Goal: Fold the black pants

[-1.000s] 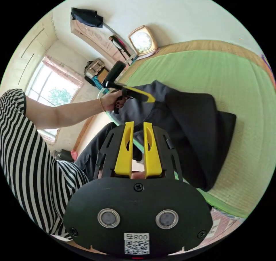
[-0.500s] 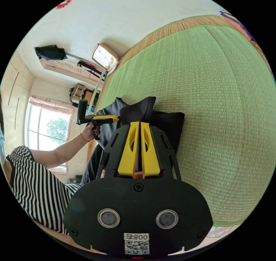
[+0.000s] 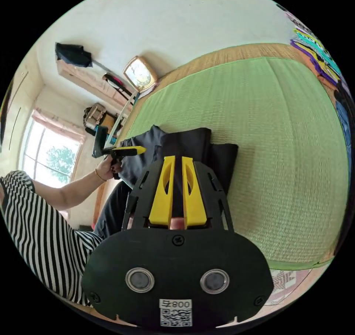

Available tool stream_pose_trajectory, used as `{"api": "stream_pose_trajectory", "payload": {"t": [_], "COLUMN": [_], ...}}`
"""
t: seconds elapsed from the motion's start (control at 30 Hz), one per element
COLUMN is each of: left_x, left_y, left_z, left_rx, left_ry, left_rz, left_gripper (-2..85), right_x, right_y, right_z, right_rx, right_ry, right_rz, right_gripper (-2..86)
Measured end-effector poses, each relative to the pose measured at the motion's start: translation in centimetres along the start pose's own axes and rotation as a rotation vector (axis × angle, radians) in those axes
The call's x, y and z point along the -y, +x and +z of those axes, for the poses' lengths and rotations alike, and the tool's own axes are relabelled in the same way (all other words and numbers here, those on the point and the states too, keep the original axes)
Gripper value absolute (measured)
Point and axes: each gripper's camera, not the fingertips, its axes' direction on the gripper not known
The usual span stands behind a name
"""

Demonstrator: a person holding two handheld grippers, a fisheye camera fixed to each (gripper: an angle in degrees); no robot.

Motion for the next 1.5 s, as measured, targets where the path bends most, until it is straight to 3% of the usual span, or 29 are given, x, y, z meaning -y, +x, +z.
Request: {"api": "stream_pose_trajectory", "payload": {"t": [0.13,0.23,0.43,0.57,0.67,0.77,0.9,0.97,1.1,1.23,1.4,1.5], "left_x": [-0.7,-1.4,-3.4,-5.7,-7.2,-6.9,-5.4,-5.4,-5.9,-6.1,-5.5,-6.2], "left_y": [0.0,0.2,0.0,-0.5,-1.4,-1.5,-1.1,-1.4,-1.9,-2.1,-1.6,-1.7], "left_z": [-0.2,-0.8,-3.4,-5.6,-6.5,-6.8,-6.0,-5.6,-4.6,-3.7,-3.5,-3.5], "left_rx": [-0.007,-0.022,-0.075,-0.125,-0.206,-0.275,-0.257,-0.275,-0.256,-0.253,-0.284,-0.304], "left_ry": [-0.028,-0.029,0.016,0.079,0.141,0.172,0.111,0.107,0.072,0.037,0.056,0.085], "left_rz": [-0.002,0.007,-0.005,-0.055,-0.125,-0.128,-0.071,-0.077,-0.093,-0.096,-0.068,-0.098], "left_gripper": [3.5,3.5,3.7,4.9,6.6,7.3,7.6,7.6,7.5,7.4,8.5,10.6], "right_x": [0.9,1.2,0.8,-1.0,-2.1,-2.3,-1.0,-0.4,0.2,0.0,-1.7,-3.7], "right_y": [3.3,4.6,-0.7,-5.2,-6.0,-5.6,-3.3,-2.1,-0.2,0.2,-4.6,-8.2], "right_z": [1.2,3.0,4.4,8.0,10.1,8.9,3.0,2.2,4.3,5.4,5.3,8.2], "right_rx": [0.073,0.239,0.305,0.257,0.283,0.232,0.023,-0.020,-0.123,0.031,0.160,0.053], "right_ry": [-0.054,-0.111,-0.184,-0.356,-0.443,-0.359,-0.065,-0.036,-0.129,-0.138,-0.151,-0.293], "right_rz": [0.108,0.149,-0.049,-0.211,-0.212,-0.176,-0.067,-0.035,0.014,0.034,-0.196,-0.342], "right_gripper": [6.9,7.5,6.3,5.4,5.2,5.0,7.0,7.7,8.0,5.7,3.8,4.7]}}
